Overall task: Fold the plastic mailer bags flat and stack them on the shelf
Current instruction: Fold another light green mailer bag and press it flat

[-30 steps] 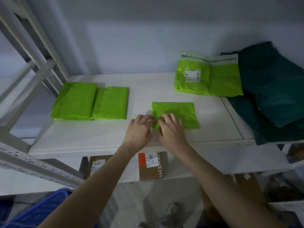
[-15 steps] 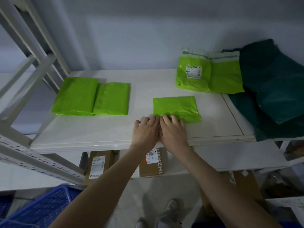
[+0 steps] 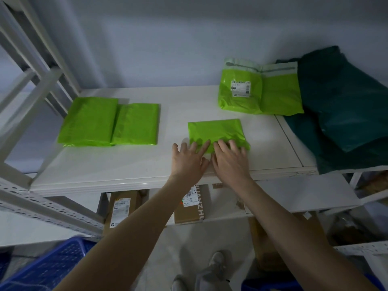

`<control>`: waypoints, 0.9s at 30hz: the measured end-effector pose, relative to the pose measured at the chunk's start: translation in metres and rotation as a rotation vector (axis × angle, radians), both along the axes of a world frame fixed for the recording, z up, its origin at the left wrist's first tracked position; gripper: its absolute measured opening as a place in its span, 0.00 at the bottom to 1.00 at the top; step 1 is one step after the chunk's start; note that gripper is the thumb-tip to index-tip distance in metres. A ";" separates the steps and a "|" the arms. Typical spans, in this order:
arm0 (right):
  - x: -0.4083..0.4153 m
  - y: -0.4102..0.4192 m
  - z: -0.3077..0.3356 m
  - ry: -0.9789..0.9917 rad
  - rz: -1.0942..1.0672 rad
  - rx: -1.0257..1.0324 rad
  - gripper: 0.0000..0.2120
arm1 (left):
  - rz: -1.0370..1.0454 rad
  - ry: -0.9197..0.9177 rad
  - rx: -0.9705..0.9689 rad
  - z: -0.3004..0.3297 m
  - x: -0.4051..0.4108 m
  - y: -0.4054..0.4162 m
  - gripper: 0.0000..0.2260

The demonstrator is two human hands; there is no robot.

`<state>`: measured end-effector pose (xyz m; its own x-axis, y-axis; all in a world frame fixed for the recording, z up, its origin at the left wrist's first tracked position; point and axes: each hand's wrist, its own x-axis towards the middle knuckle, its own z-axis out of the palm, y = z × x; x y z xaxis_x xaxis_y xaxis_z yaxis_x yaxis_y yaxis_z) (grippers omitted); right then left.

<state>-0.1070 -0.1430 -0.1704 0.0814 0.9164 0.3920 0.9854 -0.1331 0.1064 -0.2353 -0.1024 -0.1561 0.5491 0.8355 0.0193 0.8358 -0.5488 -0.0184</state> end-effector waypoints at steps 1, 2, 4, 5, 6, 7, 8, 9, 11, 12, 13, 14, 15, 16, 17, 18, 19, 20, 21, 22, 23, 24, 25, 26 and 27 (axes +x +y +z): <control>0.002 0.000 0.001 -0.005 -0.009 0.002 0.15 | 0.000 0.017 0.005 0.001 0.002 0.001 0.23; 0.003 -0.001 0.001 -0.006 -0.015 0.008 0.15 | 0.000 0.031 0.010 0.003 0.003 0.001 0.23; 0.007 -0.002 0.000 0.006 -0.010 0.008 0.14 | 0.007 0.041 0.009 0.003 0.005 0.001 0.22; 0.008 -0.002 0.000 0.011 -0.007 0.003 0.14 | 0.012 0.040 0.006 0.003 0.004 0.001 0.22; 0.008 -0.003 0.000 0.015 -0.009 -0.004 0.16 | 0.014 0.039 0.006 0.001 0.004 0.000 0.23; 0.008 -0.003 0.001 0.023 -0.016 -0.011 0.18 | 0.013 0.043 0.008 0.000 0.003 -0.001 0.23; 0.009 -0.003 0.001 0.032 -0.025 -0.015 0.19 | 0.010 0.049 0.009 -0.001 0.003 -0.001 0.23; 0.009 -0.004 0.000 0.044 -0.033 -0.020 0.20 | 0.008 0.058 0.009 -0.002 0.002 -0.001 0.24; 0.014 -0.006 -0.001 0.067 -0.048 -0.041 0.21 | 0.006 0.068 0.009 -0.004 0.002 -0.001 0.24; 0.018 -0.007 -0.002 0.075 -0.054 -0.050 0.21 | 0.008 0.068 0.010 -0.005 0.002 -0.001 0.24; 0.021 -0.008 -0.003 0.078 -0.056 -0.051 0.21 | 0.011 0.067 0.011 -0.005 0.003 0.000 0.24; 0.023 -0.009 -0.004 0.077 -0.058 -0.050 0.21 | 0.015 0.066 0.011 -0.006 0.003 0.000 0.24; 0.023 -0.009 -0.005 0.082 -0.060 -0.050 0.21 | 0.020 0.065 0.012 -0.006 0.004 0.001 0.24; 0.023 -0.009 -0.005 0.096 -0.064 -0.053 0.21 | 0.025 0.063 0.014 -0.006 0.005 0.001 0.24; 0.022 -0.008 -0.005 0.119 -0.068 -0.056 0.21 | 0.028 0.064 0.014 -0.006 0.006 0.001 0.24; 0.022 -0.008 -0.005 0.147 -0.074 -0.064 0.22 | 0.028 0.066 0.013 -0.006 0.006 0.002 0.24; 0.023 -0.008 -0.005 0.173 -0.081 -0.075 0.22 | 0.027 0.068 0.012 -0.006 0.007 0.002 0.24; 0.024 -0.009 -0.005 0.187 -0.087 -0.083 0.23 | 0.026 0.069 0.012 -0.007 0.006 0.002 0.24; 0.026 -0.010 -0.005 0.185 -0.089 -0.090 0.23 | 0.026 0.069 0.016 -0.008 0.006 0.002 0.24; 0.027 -0.011 -0.005 0.177 -0.087 -0.103 0.24 | 0.025 0.067 0.022 -0.009 0.006 0.003 0.24; 0.028 -0.012 -0.004 0.174 -0.088 -0.119 0.24 | 0.025 0.066 0.027 -0.009 0.005 0.003 0.24; 0.029 -0.012 -0.005 0.182 -0.097 -0.129 0.24 | 0.025 0.063 0.029 -0.010 0.005 0.003 0.24; 0.030 -0.012 -0.005 0.198 -0.114 -0.134 0.24 | 0.026 0.061 0.027 -0.010 0.005 0.003 0.24; 0.033 -0.013 -0.006 0.216 -0.139 -0.143 0.24 | 0.026 0.061 0.024 -0.010 0.006 0.003 0.24; 0.036 -0.015 -0.006 0.223 -0.160 -0.154 0.24 | 0.026 0.063 0.021 -0.009 0.006 0.002 0.24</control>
